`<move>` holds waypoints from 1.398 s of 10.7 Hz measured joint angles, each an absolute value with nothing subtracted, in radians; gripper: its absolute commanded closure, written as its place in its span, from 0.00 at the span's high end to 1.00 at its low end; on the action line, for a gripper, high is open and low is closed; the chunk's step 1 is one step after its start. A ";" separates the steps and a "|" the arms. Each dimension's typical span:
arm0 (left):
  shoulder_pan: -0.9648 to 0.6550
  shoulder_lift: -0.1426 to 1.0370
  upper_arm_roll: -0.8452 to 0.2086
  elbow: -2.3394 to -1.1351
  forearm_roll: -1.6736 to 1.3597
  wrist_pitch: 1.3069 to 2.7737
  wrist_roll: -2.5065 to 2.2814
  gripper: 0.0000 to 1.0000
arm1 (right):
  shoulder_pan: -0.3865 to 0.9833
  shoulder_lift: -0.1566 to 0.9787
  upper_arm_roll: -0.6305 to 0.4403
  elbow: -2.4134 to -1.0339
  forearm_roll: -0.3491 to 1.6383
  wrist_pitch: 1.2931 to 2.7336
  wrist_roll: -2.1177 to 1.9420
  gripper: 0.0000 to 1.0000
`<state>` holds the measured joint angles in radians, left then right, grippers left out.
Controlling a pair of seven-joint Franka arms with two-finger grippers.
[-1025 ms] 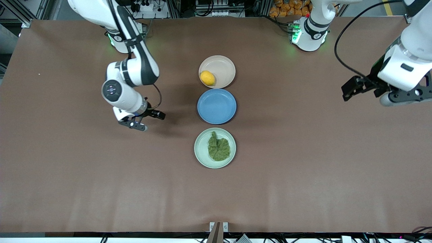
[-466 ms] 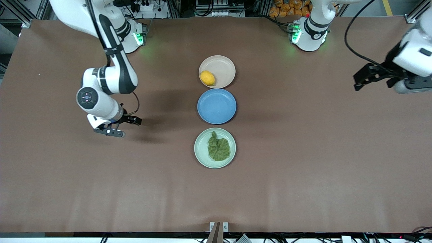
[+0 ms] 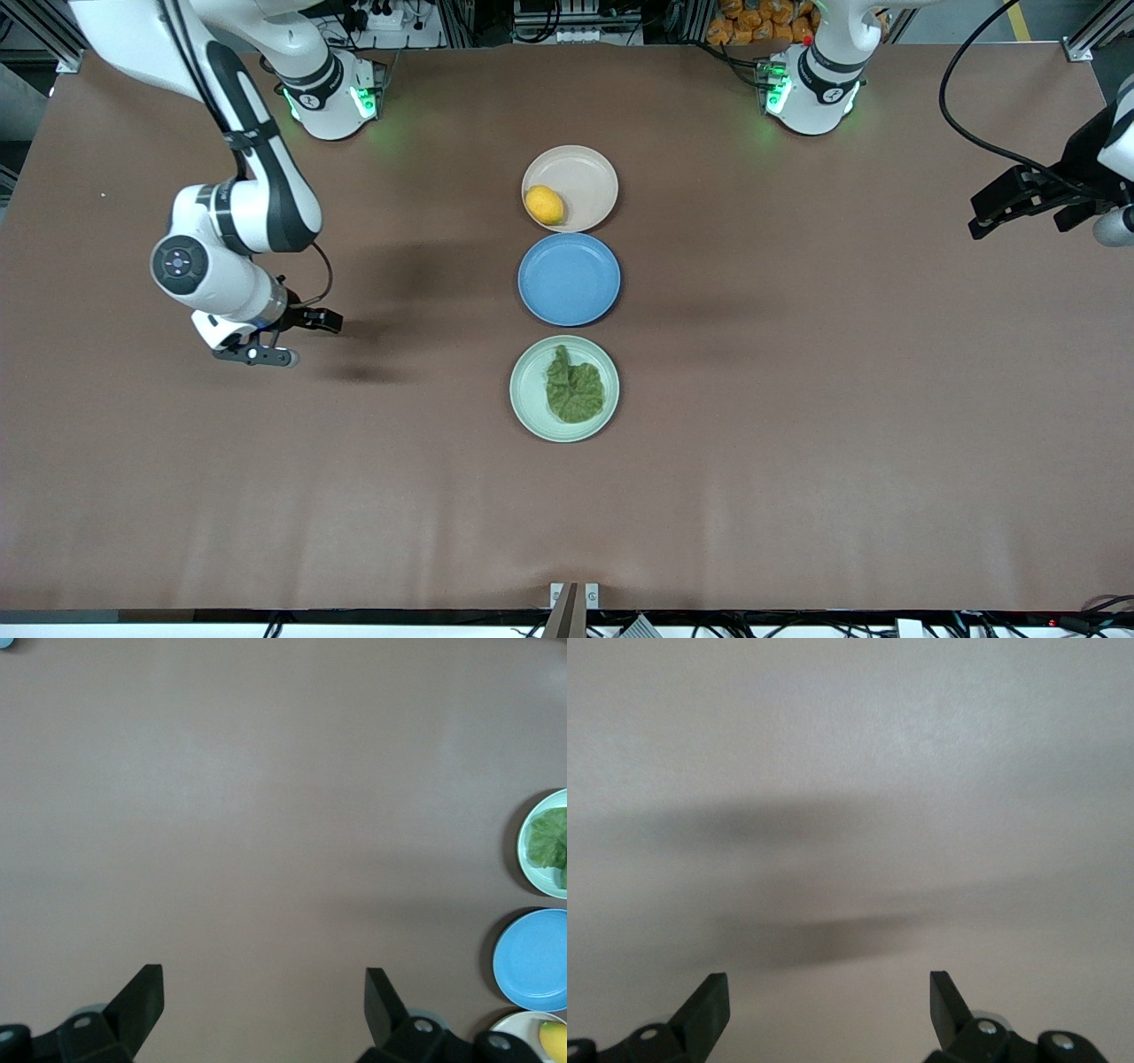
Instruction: Place lemon and lettuce in plates
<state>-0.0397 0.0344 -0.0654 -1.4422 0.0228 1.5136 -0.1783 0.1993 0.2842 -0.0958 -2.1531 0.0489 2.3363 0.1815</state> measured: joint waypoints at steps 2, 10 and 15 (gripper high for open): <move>-0.040 0.034 -0.071 -1.442 0.023 1.514 -0.176 1.00 | 0.113 0.252 -0.015 -2.153 0.024 2.332 0.176 1.00; -0.037 0.049 -0.072 -1.491 0.004 1.516 -0.170 1.00 | 0.004 0.033 0.121 -2.240 -0.039 2.275 0.166 1.00; -0.022 0.035 -0.081 -1.508 -0.006 1.530 -0.170 1.00 | -0.009 0.000 0.068 -2.068 -0.043 2.087 0.071 1.00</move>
